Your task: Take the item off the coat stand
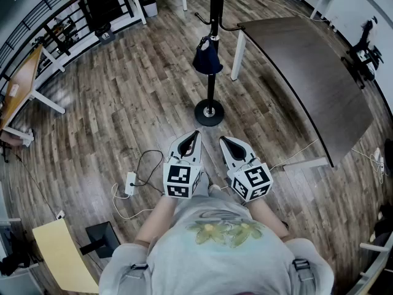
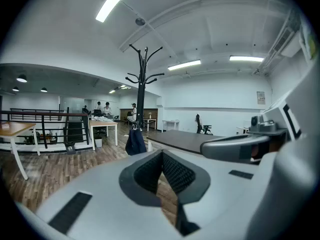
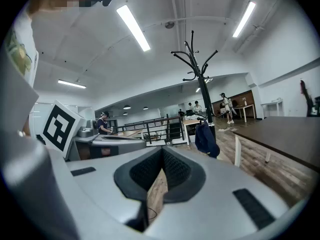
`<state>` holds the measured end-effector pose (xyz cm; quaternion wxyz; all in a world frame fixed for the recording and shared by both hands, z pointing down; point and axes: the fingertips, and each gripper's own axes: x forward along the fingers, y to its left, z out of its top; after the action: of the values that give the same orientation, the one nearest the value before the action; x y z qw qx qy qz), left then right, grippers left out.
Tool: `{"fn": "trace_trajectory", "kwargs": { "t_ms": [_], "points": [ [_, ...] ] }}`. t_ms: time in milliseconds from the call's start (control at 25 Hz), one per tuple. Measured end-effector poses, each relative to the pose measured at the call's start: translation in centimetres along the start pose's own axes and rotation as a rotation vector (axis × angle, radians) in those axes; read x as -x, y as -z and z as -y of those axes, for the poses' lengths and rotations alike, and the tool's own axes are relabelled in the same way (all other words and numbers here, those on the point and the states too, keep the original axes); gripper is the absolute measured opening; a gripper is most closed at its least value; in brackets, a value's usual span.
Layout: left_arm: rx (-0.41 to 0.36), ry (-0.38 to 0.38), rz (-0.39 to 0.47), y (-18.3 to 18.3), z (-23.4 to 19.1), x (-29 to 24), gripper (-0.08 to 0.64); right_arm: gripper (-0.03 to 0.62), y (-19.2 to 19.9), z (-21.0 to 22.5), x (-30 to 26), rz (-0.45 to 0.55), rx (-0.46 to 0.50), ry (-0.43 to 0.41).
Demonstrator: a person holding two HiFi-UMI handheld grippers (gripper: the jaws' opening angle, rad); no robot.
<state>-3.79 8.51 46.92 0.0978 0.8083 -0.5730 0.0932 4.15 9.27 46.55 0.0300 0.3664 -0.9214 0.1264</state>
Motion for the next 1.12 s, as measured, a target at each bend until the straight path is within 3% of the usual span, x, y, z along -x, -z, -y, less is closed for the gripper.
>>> {"fn": "trace_trajectory", "kwargs": {
  "t_ms": [360, 1120],
  "points": [
    [-0.029, -0.024, 0.001, -0.7, -1.1, -2.1, 0.015, 0.006, -0.8, 1.6, -1.2, 0.007, 0.029, 0.027],
    [-0.024, -0.044, 0.023, -5.2, -6.3, -14.5, 0.017, 0.006, -4.4, 10.3, -9.7, -0.013, 0.041, 0.031]
  ]
}}
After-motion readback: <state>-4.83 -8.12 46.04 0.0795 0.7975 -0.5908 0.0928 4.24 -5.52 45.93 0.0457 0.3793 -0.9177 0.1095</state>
